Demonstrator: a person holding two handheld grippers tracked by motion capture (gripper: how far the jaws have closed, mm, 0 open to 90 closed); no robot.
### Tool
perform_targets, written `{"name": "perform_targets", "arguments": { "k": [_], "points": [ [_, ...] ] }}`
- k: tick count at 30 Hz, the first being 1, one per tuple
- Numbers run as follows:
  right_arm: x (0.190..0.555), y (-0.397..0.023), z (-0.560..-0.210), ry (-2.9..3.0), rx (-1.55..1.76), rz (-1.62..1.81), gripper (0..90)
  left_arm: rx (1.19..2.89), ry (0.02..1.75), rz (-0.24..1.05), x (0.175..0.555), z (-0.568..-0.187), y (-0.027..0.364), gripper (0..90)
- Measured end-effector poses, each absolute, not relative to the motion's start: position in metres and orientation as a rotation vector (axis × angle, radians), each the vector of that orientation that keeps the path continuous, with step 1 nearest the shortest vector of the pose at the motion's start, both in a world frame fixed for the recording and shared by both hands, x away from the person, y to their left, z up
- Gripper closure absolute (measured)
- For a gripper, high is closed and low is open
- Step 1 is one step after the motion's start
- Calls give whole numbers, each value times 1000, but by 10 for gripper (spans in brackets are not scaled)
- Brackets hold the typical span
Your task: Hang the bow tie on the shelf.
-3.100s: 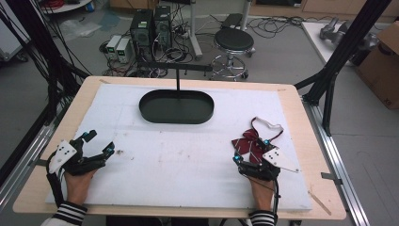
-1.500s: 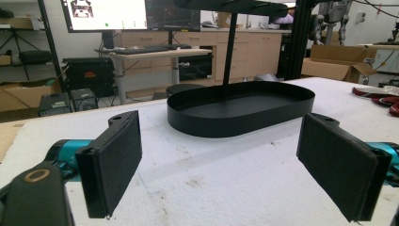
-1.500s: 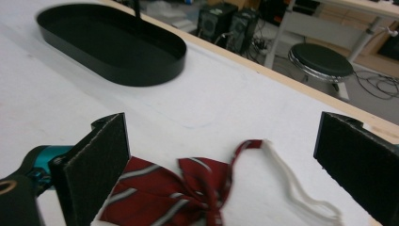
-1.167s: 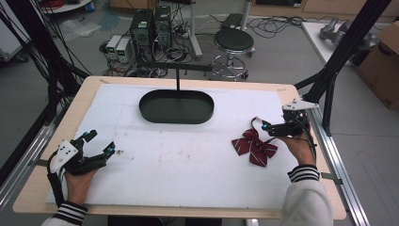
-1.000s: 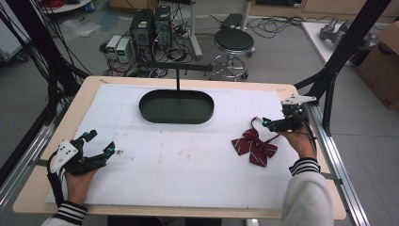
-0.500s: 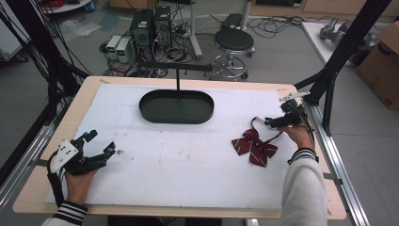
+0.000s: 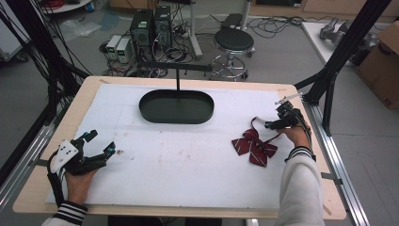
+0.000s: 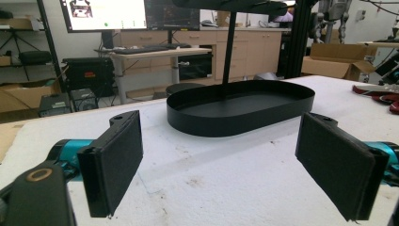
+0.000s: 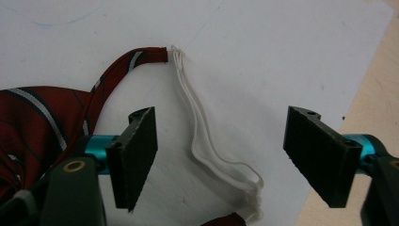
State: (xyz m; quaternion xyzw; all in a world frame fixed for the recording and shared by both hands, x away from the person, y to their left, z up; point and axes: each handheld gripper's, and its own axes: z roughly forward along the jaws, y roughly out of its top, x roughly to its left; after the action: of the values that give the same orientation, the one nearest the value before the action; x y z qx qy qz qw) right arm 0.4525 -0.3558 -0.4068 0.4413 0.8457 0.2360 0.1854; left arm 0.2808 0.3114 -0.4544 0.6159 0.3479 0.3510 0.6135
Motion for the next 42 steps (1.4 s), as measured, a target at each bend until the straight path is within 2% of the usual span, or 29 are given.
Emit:
{"name": "perform_targets", "arguments": {
  "k": [9, 16, 18, 25, 31, 34, 42],
  "points": [
    [455, -351, -410, 2410, 1210, 671, 446, 1415, 802, 813, 281, -455, 311, 158],
    [459, -348, -416, 2449, 1192, 624, 544, 1419, 803, 811, 281, -454, 311, 158],
    [460, -347, -416, 2452, 1182, 613, 611, 1417, 803, 813, 281, -454, 311, 158],
    [461, -346, -420, 2476, 1173, 584, 677, 1420, 803, 812, 281, -454, 311, 159],
    [463, -347, -421, 2497, 1153, 598, 779, 1420, 803, 811, 281, -454, 311, 159],
    [463, -346, -421, 2496, 1151, 575, 858, 1419, 803, 811, 281, -454, 311, 158],
    [464, -343, -420, 2485, 1155, 564, 873, 1419, 804, 811, 281, -454, 311, 159]
  ]
}}
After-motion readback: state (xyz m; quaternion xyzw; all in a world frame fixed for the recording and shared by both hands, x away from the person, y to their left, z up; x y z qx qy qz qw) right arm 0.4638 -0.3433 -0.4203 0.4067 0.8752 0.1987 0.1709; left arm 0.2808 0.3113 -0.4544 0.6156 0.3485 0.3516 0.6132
